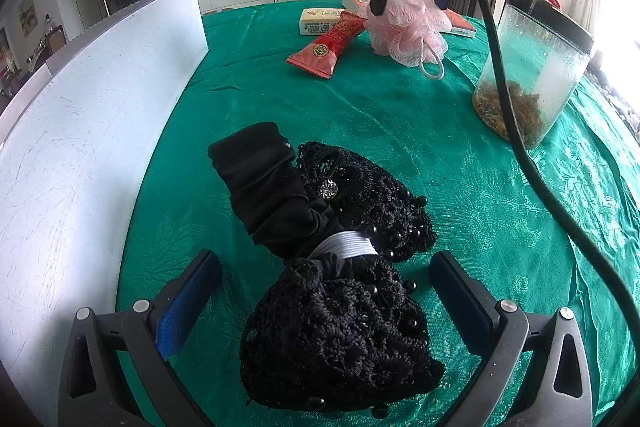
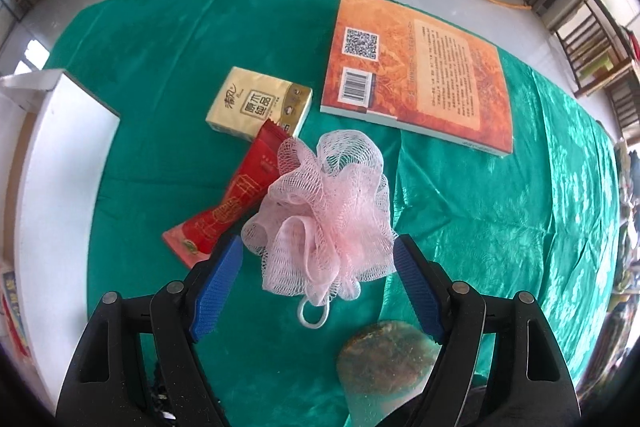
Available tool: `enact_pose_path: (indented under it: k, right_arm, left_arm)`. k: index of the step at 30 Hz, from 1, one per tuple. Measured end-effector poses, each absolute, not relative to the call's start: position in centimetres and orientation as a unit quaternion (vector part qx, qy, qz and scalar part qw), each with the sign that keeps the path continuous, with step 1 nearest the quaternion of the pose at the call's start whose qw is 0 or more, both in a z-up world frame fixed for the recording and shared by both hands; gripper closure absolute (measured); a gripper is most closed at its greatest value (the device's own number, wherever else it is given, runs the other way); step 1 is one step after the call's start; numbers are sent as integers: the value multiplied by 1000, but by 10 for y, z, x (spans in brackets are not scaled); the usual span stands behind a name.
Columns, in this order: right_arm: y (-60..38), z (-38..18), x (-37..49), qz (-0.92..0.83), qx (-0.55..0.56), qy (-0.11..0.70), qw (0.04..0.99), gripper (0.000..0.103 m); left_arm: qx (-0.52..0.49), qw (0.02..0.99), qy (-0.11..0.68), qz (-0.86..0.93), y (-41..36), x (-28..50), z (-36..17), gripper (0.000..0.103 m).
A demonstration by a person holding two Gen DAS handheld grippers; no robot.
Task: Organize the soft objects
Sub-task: 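Grasp the black knit bag with the left tool while the right tool grasps the pink mesh loofah, then carry the bag with the left tool while the right tool carries the loofah into the white box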
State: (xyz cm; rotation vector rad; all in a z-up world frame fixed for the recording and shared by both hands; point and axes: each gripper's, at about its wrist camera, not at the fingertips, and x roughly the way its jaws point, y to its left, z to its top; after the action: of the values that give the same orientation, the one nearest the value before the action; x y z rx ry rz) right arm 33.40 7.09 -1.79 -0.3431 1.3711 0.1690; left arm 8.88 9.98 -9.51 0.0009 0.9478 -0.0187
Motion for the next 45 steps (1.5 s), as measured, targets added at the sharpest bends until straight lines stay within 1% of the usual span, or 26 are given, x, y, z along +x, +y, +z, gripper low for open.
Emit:
enact_pose_path:
  k: [1, 2, 3, 4, 6, 9, 12, 15, 19, 21, 22, 23, 24, 25, 26, 28, 31, 33, 35, 39, 42, 44, 45]
  right_arm:
    - [71, -21, 333, 73, -171, 633, 752, 43]
    - [70, -24, 334, 74, -173, 637, 748, 64]
    - [67, -24, 334, 76, -165, 637, 749, 94]
    - [62, -19, 333, 81, -157, 631, 756, 93]
    - [50, -2, 330, 87, -144, 610, 774, 93]
    - [19, 37, 322, 91, -105, 572, 809, 93]
    - [-21, 77, 312, 74, -82, 534, 838, 93]
    - [-71, 104, 298, 37, -61, 510, 857, 93]
    - [-137, 104, 268, -7, -47, 508, 860, 93]
    - [-162, 96, 249, -18, -48, 513, 857, 93]
    - [-171, 91, 238, -19, -45, 514, 856, 93]
    - [-179, 89, 227, -20, -41, 514, 856, 93]
    - [-184, 86, 217, -20, -36, 513, 857, 93]
    - [-189, 86, 206, -18, -28, 511, 859, 93]
    - [-190, 86, 196, -12, -20, 508, 861, 93]
    - [-189, 90, 179, 1, -7, 500, 866, 93]
    - [-165, 107, 161, 35, 5, 481, 876, 93]
    - [-136, 124, 151, 69, 3, 463, 884, 93]
    - [-101, 143, 140, 117, 8, 445, 888, 93]
    - [-12, 175, 117, 239, 17, 415, 878, 93]
    - [59, 176, 98, 324, 25, 416, 849, 93]
    - [104, 166, 86, 377, 32, 429, 820, 92]
    - [127, 158, 80, 405, 28, 443, 800, 86]
  left_arm:
    - [0, 890, 456, -9, 100, 89, -95, 0]
    - [0, 890, 456, -9, 100, 89, -95, 0]
    - [0, 890, 456, -9, 100, 89, -95, 0]
    - [1, 890, 456, -9, 100, 89, -95, 0]
    - [0, 890, 456, -9, 100, 89, -95, 0]
    - [0, 890, 456, -9, 100, 89, -95, 0]
    - [0, 890, 456, -9, 100, 89, -95, 0]
    - [1, 890, 457, -11, 100, 88, -95, 0]
    - [8, 871, 490, -22, 101, 90, -92, 0]
    - [-10, 865, 501, -21, 107, 92, -89, 0]
    - [-28, 867, 498, -21, 112, 93, -87, 2]
    - [-45, 868, 493, -19, 117, 94, -86, 6]
    - [-52, 872, 486, -14, 120, 95, -82, 24]
    - [-57, 875, 480, -20, 123, 97, -79, 48]
    - [-66, 874, 480, -33, 123, 99, -79, 60]
    - [-86, 876, 473, -39, 129, 101, -73, 63]
    - [-132, 880, 453, -53, 142, 92, -50, 63]
    - [-176, 879, 436, -73, 157, 79, -24, 63]
    - [-192, 888, 410, -77, 177, 61, 9, 63]
    - [-158, 919, 362, -10, 237, 21, 60, 63]
    - [-120, 919, 360, 102, 292, -8, 70, 62]
    - [-98, 906, 367, 188, 325, -23, 64, 48]
    - [-94, 898, 367, 222, 339, -30, 59, 24]
